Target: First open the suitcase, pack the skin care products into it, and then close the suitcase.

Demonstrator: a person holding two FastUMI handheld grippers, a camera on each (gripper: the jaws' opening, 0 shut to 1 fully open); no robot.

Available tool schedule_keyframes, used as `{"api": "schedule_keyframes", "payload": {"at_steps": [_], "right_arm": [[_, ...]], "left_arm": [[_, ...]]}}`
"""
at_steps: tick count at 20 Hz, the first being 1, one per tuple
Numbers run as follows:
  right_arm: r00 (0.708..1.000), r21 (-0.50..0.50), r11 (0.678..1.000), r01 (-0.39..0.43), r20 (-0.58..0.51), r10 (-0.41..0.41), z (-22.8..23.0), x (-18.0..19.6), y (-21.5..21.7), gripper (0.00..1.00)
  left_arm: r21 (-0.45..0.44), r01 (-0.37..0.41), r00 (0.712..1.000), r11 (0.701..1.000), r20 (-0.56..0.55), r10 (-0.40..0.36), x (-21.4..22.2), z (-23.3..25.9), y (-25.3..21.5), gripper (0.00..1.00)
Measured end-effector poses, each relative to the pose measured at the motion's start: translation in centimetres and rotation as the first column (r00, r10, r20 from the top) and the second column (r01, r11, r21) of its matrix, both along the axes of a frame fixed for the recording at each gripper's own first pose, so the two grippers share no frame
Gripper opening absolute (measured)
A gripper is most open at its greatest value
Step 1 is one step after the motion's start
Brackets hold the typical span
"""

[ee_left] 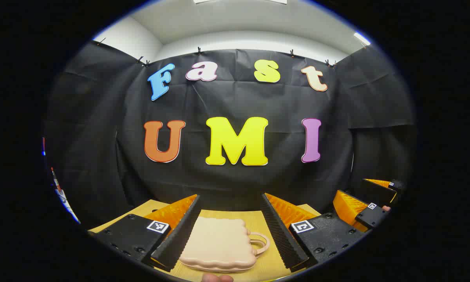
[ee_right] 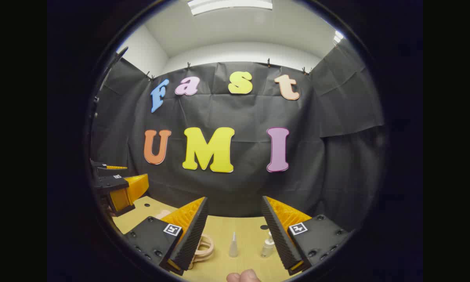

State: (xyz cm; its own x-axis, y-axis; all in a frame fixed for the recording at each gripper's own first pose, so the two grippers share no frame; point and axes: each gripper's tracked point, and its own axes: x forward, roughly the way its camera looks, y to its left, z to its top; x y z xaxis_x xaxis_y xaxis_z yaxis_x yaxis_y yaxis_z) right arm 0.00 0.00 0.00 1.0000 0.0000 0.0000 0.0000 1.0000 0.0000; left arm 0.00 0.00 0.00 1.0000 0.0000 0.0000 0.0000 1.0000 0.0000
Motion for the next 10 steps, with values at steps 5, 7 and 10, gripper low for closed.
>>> {"api": "schedule_keyframes", "payload": {"at_steps": [5, 7, 10], "right_arm": [[1.0, 0.01, 1.0, -0.015, -0.007, 0.015, -0.1, 0.4, 0.7, 0.81], [1.0, 0.007, 1.0, -0.022, -0.01, 0.022, -0.2, 0.6, 1.0, 0.8], [1.0, 0.008, 1.0, -0.028, -0.013, 0.028, -0.1, 0.5, 1.2, 0.8]], "left_arm": [[0.004, -0.021, 1.0, 1.0, -0.013, 0.021, -0.1, -0.3, 0.7, 0.97], [0.006, -0.029, 1.0, 1.0, -0.012, 0.029, -0.2, -0.2, 1.1, 0.97], [0.008, -0.035, 0.999, 0.999, -0.016, 0.035, -0.4, -0.4, 1.3, 0.97]]}}
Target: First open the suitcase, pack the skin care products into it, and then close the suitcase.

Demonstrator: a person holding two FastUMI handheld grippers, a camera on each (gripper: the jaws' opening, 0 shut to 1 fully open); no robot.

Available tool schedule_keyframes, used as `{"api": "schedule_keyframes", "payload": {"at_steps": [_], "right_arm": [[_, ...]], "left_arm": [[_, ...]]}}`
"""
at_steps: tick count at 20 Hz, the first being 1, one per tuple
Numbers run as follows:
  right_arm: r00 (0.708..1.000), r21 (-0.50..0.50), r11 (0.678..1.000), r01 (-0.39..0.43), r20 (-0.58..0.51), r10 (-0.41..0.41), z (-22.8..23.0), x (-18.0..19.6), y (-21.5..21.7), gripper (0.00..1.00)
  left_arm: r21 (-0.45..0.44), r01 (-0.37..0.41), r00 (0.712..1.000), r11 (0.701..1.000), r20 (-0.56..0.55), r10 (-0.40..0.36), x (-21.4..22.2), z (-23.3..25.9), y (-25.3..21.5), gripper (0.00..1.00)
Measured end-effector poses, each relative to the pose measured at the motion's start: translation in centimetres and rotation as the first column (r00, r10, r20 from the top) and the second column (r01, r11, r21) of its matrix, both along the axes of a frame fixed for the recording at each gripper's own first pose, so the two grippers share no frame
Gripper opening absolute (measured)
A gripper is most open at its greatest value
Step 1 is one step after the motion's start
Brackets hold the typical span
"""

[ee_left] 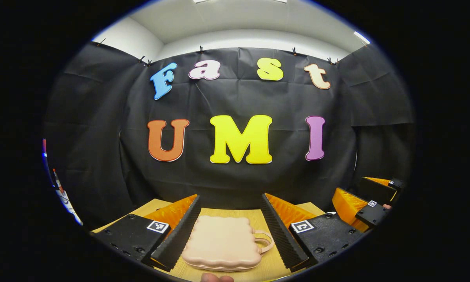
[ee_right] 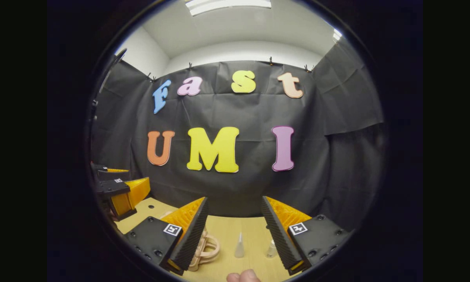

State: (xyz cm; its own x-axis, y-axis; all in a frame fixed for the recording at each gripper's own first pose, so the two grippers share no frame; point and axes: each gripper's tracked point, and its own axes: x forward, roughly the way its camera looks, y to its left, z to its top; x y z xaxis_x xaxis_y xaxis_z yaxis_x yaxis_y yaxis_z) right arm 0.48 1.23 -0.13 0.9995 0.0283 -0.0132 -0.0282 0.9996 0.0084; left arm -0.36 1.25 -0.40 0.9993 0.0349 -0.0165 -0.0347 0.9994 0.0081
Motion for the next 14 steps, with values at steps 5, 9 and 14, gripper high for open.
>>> {"api": "schedule_keyframes", "payload": {"at_steps": [5, 9, 14], "right_arm": [[1.0, -0.006, 1.0, -0.009, 0.002, 0.009, 0.1, 0.0, -0.3, 0.8], [1.0, -0.002, 1.0, -0.006, 0.001, 0.006, -0.1, 0.1, -1.7, 0.8], [0.999, -0.03, 0.999, 0.02, -0.041, -0.021, -2.1, 0.4, -4.5, 0.8]], "left_arm": [[-0.005, 0.003, 1.0, 1.0, -0.003, -0.003, 0.0, -0.3, -0.5, 0.97], [-0.014, 0.069, 0.998, 0.998, 0.005, -0.069, 0.2, -0.5, -3.0, 1.0], [0.047, 0.069, 0.997, 0.997, -0.048, -0.067, 1.2, -3.7, -4.5, 0.97]]}}
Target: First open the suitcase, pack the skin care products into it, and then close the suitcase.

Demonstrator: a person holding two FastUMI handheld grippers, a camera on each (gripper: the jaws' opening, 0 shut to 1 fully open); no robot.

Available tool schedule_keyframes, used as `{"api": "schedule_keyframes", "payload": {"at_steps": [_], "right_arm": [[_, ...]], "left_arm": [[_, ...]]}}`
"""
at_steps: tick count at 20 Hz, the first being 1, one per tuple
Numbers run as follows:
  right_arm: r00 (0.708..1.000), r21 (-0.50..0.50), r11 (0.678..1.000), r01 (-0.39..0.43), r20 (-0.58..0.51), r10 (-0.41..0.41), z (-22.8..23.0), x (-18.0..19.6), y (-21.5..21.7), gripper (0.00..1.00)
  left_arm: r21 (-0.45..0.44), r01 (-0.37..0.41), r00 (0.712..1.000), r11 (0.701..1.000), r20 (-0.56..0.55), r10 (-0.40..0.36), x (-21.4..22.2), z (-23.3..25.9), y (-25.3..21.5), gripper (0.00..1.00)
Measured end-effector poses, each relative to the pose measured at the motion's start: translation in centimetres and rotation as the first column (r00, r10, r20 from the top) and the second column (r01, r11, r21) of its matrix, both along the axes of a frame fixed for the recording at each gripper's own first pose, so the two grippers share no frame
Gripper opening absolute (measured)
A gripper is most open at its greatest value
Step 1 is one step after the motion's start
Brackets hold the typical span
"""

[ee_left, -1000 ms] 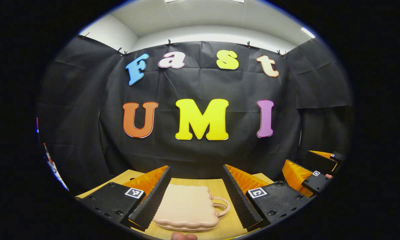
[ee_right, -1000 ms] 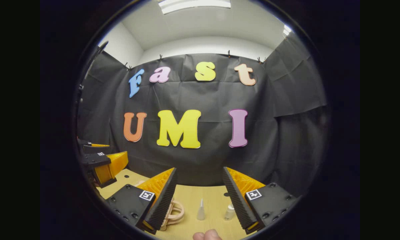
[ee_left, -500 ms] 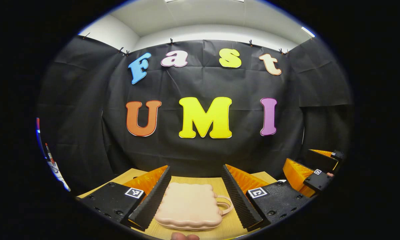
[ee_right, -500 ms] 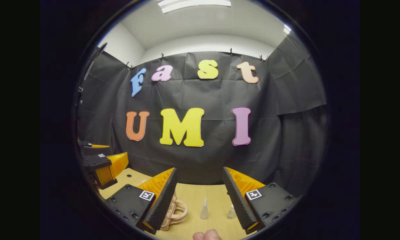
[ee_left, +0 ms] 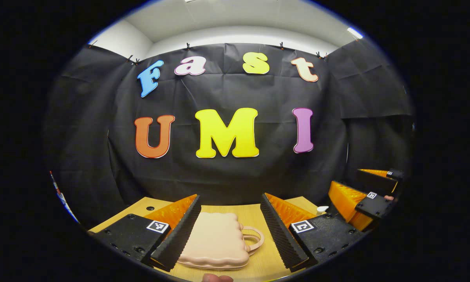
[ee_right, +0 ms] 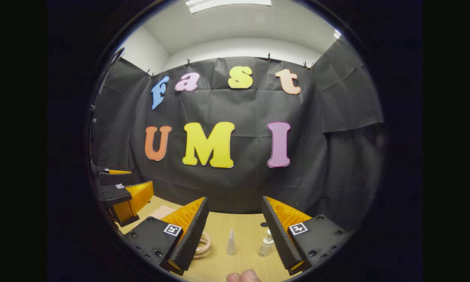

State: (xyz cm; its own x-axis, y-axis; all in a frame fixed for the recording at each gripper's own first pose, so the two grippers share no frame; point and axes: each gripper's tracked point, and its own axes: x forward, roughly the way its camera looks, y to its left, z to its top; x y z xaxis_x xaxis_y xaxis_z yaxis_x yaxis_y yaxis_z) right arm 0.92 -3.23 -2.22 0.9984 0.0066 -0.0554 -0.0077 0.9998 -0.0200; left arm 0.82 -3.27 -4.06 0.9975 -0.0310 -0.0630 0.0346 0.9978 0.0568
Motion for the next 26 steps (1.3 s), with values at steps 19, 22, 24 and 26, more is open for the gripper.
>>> {"api": "schedule_keyframes", "payload": {"at_steps": [19, 22, 24, 26], "right_arm": [[0.96, -0.053, 0.973, 0.224, -0.158, -0.23, -8.9, -0.8, -15.5, 0.81], [0.95, -0.061, 0.964, 0.258, -0.165, -0.265, -9.5, -1.5, -16.9, 0.81], [0.943, -0.055, 0.958, 0.283, -0.166, -0.288, -9.5, -1.9, -17.7, 0.8], [0.936, -0.046, 0.951, 0.305, -0.167, -0.308, -9.7, -2.2, -18.2, 0.8]], "left_arm": [[0.644, 0.371, 0.879, 0.669, -0.476, -0.029, 6.4, -23.5, -5.4, 0.99], [0.691, 0.41, 0.863, 0.595, -0.506, -0.007, 7.3, -25.0, -5.5, 0.98], [0.722, 0.427, 0.855, 0.545, -0.518, 0.016, 8.0, -25.5, -5.3, 0.98], [0.767, 0.437, 0.849, 0.471, -0.525, 0.067, 8.6, -26.0, -4.9, 0.95]]}}
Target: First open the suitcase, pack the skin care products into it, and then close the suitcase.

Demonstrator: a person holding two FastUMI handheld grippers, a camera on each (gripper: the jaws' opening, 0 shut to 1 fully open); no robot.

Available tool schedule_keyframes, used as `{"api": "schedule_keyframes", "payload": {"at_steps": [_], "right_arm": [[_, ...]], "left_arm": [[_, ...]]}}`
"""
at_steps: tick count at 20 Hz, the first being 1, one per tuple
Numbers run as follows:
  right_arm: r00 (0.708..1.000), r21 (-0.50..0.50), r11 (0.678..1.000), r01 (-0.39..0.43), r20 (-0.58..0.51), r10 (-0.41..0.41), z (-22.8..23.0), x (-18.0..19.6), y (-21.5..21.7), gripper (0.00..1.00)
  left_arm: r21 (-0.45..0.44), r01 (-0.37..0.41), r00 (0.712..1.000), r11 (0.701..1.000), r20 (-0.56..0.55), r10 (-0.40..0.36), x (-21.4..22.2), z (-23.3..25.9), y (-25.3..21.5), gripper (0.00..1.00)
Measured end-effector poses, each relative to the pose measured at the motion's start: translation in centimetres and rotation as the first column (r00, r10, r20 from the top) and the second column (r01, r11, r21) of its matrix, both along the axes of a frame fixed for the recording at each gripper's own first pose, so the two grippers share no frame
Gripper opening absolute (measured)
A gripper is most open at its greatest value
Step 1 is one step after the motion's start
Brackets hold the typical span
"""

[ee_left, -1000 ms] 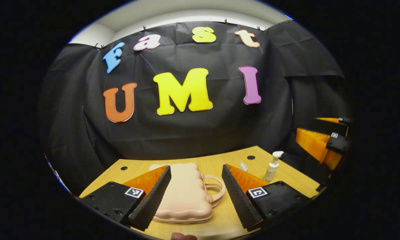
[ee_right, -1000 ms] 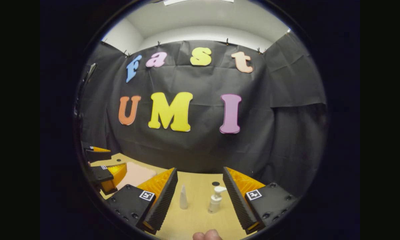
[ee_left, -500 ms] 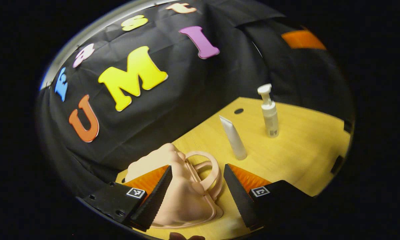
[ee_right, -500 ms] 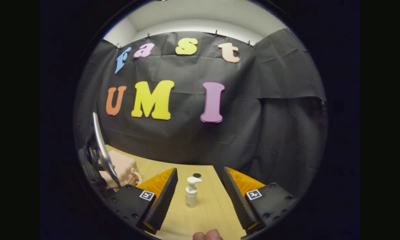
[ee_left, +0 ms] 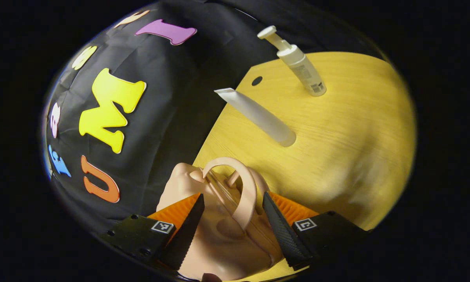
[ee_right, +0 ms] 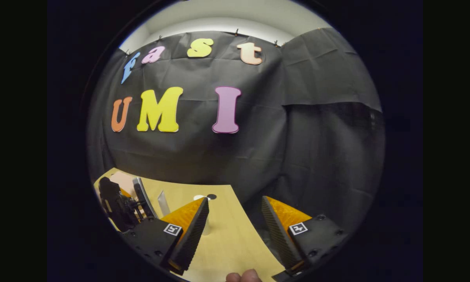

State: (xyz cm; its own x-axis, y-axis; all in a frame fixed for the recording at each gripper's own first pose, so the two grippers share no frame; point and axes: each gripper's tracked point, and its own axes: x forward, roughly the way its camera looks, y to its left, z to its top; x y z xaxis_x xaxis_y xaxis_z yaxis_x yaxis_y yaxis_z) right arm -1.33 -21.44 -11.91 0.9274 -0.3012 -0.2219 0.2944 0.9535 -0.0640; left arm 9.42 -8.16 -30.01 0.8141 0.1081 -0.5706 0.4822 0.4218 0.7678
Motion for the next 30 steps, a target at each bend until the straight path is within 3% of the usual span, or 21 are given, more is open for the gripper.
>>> {"api": "schedule_keyframes", "payload": {"at_steps": [4, 7, 9, 11, 14, 20, 25, 28, 30], "right_arm": [[1.0, 0.04, 0.999, 0.022, -0.003, -0.022, -0.4, -0.9, 0.2, 0.81], [0.999, 0.036, 0.999, 0.04, 0.005, -0.041, -0.2, -2.1, 0.1, 0.8], [0.998, 0.04, 0.997, 0.06, -0.003, -0.06, -0.5, -2.7, -0.4, 0.81], [0.996, 0.06, 0.994, 0.095, -0.007, -0.094, -0.7, -3.4, -1.2, 0.81], [0.991, 0.055, 0.989, 0.136, 0.003, -0.136, -0.4, -4.0, -1.9, 0.81], [0.99, 0.037, 0.99, 0.137, 0.019, -0.138, 0.6, -4.4, -0.6, 0.81], [0.996, 0.012, 0.998, 0.065, 0.055, -0.066, 2.8, -3.6, 2.8, 0.8], [0.997, -0.021, 1.0, 0.018, 0.071, -0.016, 4.2, -2.4, 5.2, 0.81], [0.996, -0.042, 0.999, -0.03, 0.085, 0.034, 5.5, -1.3, 7.6, 0.8]], "left_arm": [[0.185, 0.048, 0.998, 0.982, -0.041, -0.041, 1.6, -1.2, 0.0, 0.83], [0.258, 0.048, 0.993, 0.965, -0.113, -0.019, 1.8, -2.8, 0.7, 0.74], [0.308, 0.07, 0.988, 0.949, -0.153, -0.023, 2.0, -3.1, 0.7, 0.58], [0.327, 0.071, 0.985, 0.942, -0.171, -0.014, 2.0, -3.2, 1.1, 0.35], [0.308, 0.063, 0.987, 0.949, -0.158, -0.014, 1.9, -2.7, 1.2, 0.24], [0.168, 0.025, 0.997, 0.985, -0.072, -0.013, 2.1, 1.1, 1.9, 0.14], [0.002, -0.027, 0.997, 1.0, 0.078, 0.027, 2.6, 7.8, 3.6, 0.11], [-0.147, -0.065, 0.974, 0.987, 0.205, 0.095, 2.4, 13.4, 7.2, 0.08], [-0.255, -0.093, 0.931, 0.962, 0.321, 0.176, 2.4, 17.8, 11.7, 0.07]]}}
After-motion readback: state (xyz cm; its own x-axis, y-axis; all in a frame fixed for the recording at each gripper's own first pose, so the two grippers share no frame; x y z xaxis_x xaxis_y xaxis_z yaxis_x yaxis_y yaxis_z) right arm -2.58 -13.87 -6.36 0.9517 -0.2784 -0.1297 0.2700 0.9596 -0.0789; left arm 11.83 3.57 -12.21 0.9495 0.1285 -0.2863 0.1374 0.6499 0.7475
